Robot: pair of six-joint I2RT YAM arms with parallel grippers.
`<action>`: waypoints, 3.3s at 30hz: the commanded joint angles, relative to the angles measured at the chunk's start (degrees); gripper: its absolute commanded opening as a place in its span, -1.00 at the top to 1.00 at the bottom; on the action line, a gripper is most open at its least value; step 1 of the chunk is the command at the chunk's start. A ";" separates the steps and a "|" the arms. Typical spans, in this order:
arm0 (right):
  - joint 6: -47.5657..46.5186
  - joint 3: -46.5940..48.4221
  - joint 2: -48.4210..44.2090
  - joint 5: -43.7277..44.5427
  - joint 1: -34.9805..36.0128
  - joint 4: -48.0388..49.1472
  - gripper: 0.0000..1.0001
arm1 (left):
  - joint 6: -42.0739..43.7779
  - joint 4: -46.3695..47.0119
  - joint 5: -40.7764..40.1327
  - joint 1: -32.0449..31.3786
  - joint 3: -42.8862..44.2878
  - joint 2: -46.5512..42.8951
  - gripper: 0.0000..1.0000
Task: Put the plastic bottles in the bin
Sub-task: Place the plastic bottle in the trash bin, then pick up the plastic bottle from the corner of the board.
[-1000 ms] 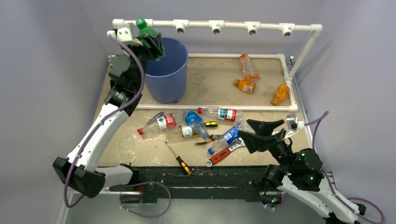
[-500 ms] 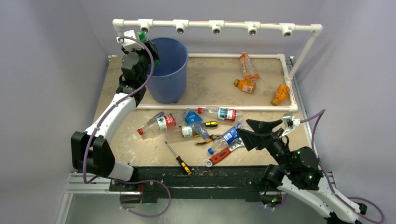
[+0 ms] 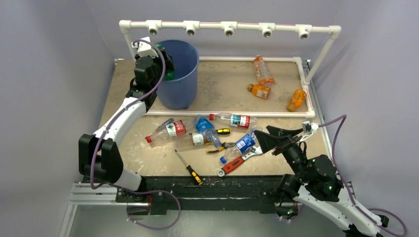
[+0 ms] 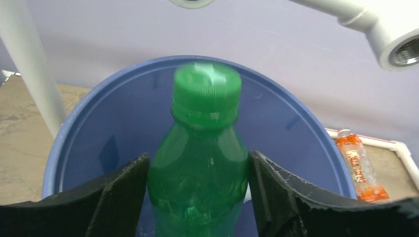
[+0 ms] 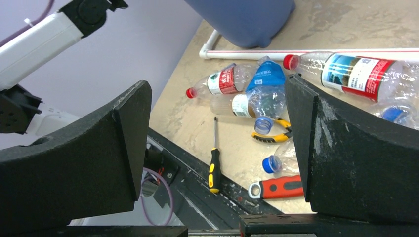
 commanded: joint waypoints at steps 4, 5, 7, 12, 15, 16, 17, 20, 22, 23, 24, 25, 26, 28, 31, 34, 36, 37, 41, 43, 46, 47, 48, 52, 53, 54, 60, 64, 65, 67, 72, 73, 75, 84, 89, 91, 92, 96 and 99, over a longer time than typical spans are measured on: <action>1.51 2.55 0.00 4.54 0.30 -1.58 -0.98 | -1.81 -3.28 -0.76 -0.90 2.77 -4.48 -0.53; 1.72 2.51 0.19 4.94 0.31 -1.81 -0.98 | -1.87 -5.07 -2.33 -1.52 3.47 -5.00 -0.55; 2.50 2.59 0.76 5.76 0.26 -2.26 -0.98 | -2.16 -9.01 -6.24 -2.86 4.83 -6.25 -0.60; 4.51 3.14 2.80 7.34 0.29 -3.43 -0.98 | -9.41 -21.64 -12.82 -4.25 7.60 -10.59 -0.72; 6.62 3.88 4.86 9.24 0.27 -5.00 -0.98 | -15.45 -27.70 -15.14 -4.24 6.25 -15.60 -0.92; 7.45 4.11 5.43 10.35 0.23 -5.59 -0.98 | -16.89 -28.46 -15.24 -4.24 4.53 -18.09 -0.94; 8.23 4.23 6.01 11.19 0.25 -6.19 -0.98 | -17.73 -28.67 -14.60 -4.16 2.22 -20.56 -0.97; 8.47 4.39 7.74 13.24 0.23 -6.39 -0.98 | -15.31 -24.89 -5.21 -4.15 -7.51 -28.74 -0.98; 8.76 4.19 9.35 15.09 0.23 -6.02 -0.98 | -13.96 -19.86 2.67 -4.17 -14.32 -33.58 -0.98; 9.42 4.18 10.33 16.62 0.25 -5.95 -0.98 | -13.98 -18.15 5.45 -4.22 -17.09 -35.56 -0.98; 10.24 4.31 11.65 18.17 0.22 -6.01 -0.98 | -13.96 -17.14 7.76 -4.24 -19.17 -36.88 -0.98; 11.10 4.66 13.29 19.86 0.22 -6.06 -0.98 | -14.00 -16.99 9.31 -4.24 -20.60 -37.47 -0.98; 11.86 5.12 15.19 21.63 0.22 -6.10 -0.98 | -14.18 -17.70 10.29 -4.24 -21.56 -37.59 -0.96; 13.27 6.96 20.24 25.27 0.22 -6.33 -0.98 | -14.09 -18.85 12.40 -4.24 -23.26 -37.01 -0.93; 12.81 11.34 30.64 29.22 0.09 -6.60 -0.98 | -14.36 -18.64 15.54 -4.33 -26.36 -36.79 -0.91; 8.87 16.62 41.73 28.77 -3.58 -5.54 -0.98 | -14.88 -16.43 17.73 -4.28 -29.37 -38.69 -0.90; 6.34 19.05 46.17 20.72 -13.77 -3.21 -0.98 | -14.99 -15.61 19.04 -4.27 -29.71 -40.13 -0.90; 5.47 19.45 47.70 15.99 -19.14 -1.78 -0.98 | -14.90 -15.70 19.52 -4.24 -29.64 -40.73 -0.90; 4.52 19.67 52.52 9.92 -30.95 1.88 -0.96 | -14.55 -17.53 18.05 -4.20 -29.99 -43.41 -0.89; 4.83 20.40 56.24 12.84 -33.68 2.32 -0.95 | -15.79 -16.51 18.31 -4.16 -31.05 -44.48 -0.89; 6.38 20.87 61.67 14.42 -39.23 2.85 -0.93 | -17.60 -14.45 20.64 -3.87 -32.35 -44.88 -0.89; 7.03 20.55 62.93 13.61 -41.74 3.63 -0.92 | -17.98 -14.35 21.17 -3.72 -32.66 -44.82 -0.88; 7.36 19.87 63.95 12.82 -43.96 4.78 -0.90 | -18.21 -14.38 21.56 -3.64 -32.80 -44.72 -0.89; 7.01 19.26 68.70 10.34 -50.25 8.46 -0.85 | -17.75 -16.29 21.93 -3.71 -32.09 -44.34 -0.88; 6.57 19.61 70.49 10.32 -50.99 8.53 -0.85 | -17.54 -16.54 21.86 -3.71 -31.87 -44.38 -0.88; 5.86 19.98 71.76 10.59 -51.49 9.26 -0.84 | -17.30 -16.79 21.86 -3.71 -31.74 -44.48 -0.88; 2.85 21.57 80.19 9.73 -55.65 13.43 -0.88 | -16.88 -17.27 21.88 -3.80 -31.43 -44.49 -0.88; 3.40 24.27 88.04 8.44 -59.44 14.27 -0.91 | -16.24 -18.38 21.59 -4.01 -30.76 -44.30 -0.88; 3.02 25.24 89.80 8.27 -59.87 14.42 -0.91 | -16.17 -18.45 21.41 -4.10 -30.74 -44.44 -0.88; 1.71 26.92 92.32 7.75 -60.59 15.34 -0.89 | -16.17 -18.27 21.16 -4.15 -30.90 -44.72 -0.88; -2.78 29.40 95.28 6.37 -62.32 18.39 -0.82 | -16.72 -17.57 22.67 -4.15 -31.11 -43.99 -0.88; -3.12 30.01 96.25 6.13 -62.70 18.25 -0.81 | -16.85 -17.44 23.12 -4.11 -31.16 -43.72 -0.88; -3.57 30.65 97.26 5.48 -63.28 18.53 -0.77 | -17.14 -17.17 23.73 -4.13 -31.25 -43.43 -0.88; -5.19 33.84 101.87 4.38 -63.59 18.54 -0.63 | -17.14 -16.97 23.75 -4.08 -31.44 -43.57 -0.88; -5.20 34.11 102.81 3.07 -63.59 19.11 -0.47 | -17.31 -16.72 24.15 -4.09 -31.52 -43.07 -0.88; -5.24 33.86 102.65 2.52 -63.59 19.59 -0.32 | -17.39 -16.66 24.18 -4.08 -31.60 -43.02 -0.88; -5.33 33.57 102.46 2.28 -63.59 19.92 -0.24 | -17.39 -16.62 24.21 -4.07 -31.61 -43.02 -0.88; -5.57 30.78 99.21 1.41 -63.58 22.63 0.02 | -17.42 -16.70 23.98 -4.10 -31.66 -43.15 -0.88; -5.38 28.37 95.13 1.28 -63.51 24.12 0.12 | -17.39 -16.62 23.33 -4.14 -31.85 -43.58 -0.88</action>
